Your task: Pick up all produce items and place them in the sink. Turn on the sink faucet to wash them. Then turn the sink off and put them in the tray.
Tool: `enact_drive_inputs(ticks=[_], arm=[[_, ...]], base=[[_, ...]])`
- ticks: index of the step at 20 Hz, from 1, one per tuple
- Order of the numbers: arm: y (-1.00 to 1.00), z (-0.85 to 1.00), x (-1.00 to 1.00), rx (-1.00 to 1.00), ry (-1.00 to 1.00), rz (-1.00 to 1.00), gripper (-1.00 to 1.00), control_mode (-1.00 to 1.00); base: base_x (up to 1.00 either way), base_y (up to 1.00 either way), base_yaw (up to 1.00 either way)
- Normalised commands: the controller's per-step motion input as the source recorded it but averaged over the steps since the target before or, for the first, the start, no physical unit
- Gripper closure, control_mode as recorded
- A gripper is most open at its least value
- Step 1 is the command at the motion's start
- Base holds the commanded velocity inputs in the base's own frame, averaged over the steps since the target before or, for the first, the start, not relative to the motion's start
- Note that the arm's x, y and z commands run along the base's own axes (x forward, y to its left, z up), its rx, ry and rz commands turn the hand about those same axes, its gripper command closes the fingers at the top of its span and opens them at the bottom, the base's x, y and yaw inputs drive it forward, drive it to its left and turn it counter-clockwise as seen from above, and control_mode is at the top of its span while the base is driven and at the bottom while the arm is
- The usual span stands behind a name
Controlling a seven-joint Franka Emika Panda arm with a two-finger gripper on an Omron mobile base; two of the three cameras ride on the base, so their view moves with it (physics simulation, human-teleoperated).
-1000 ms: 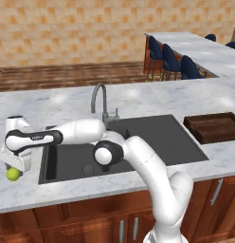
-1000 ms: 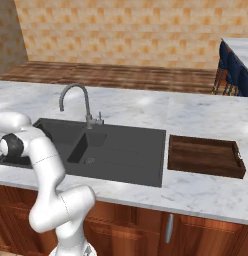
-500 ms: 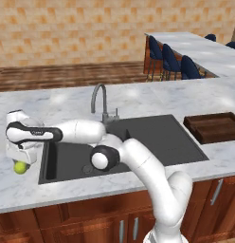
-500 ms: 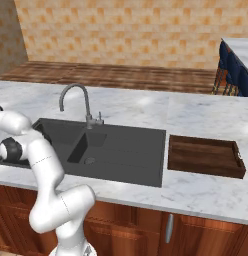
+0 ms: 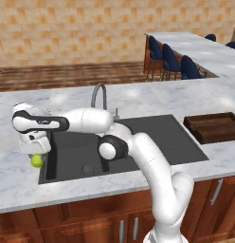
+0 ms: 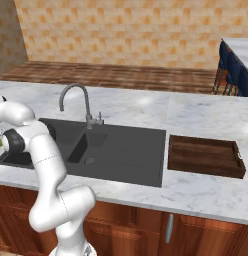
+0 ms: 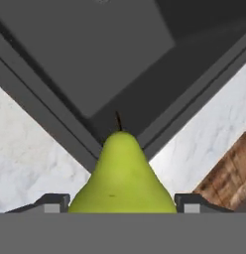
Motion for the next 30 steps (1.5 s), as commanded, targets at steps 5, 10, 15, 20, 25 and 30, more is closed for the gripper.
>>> enact_drive_inputs(ticks=[5, 10, 15, 20, 25, 30], arm=[[-1.0, 0.38, -0.19, -0.17, 0.14, -0.04, 1.0, -1.0], [-1.0, 0.17, -0.02, -0.2, 0.14, -0.04, 1.0, -1.0], [-0.82, -0.14, 0.14, -0.06, 0.03, -0.02, 1.0, -1.0], [-0.16, -0.58, 0.58, -0.06, -0.06, 0.0, 1.0, -1.0], [-0.1, -0.76, 0.43, -0.07, -0.03, 0.0, 1.0, -1.0], [-0.08, -0.49, 0.71, -0.01, 0.0, 0.0, 1.0, -1.0]], base=[[0.0, 0.0, 0.0], [0.0, 0.0, 0.0], [0.0, 0.0, 0.0], [0.0, 0.0, 0.0], [0.0, 0.0, 0.0], [0.0, 0.0, 0.0]])
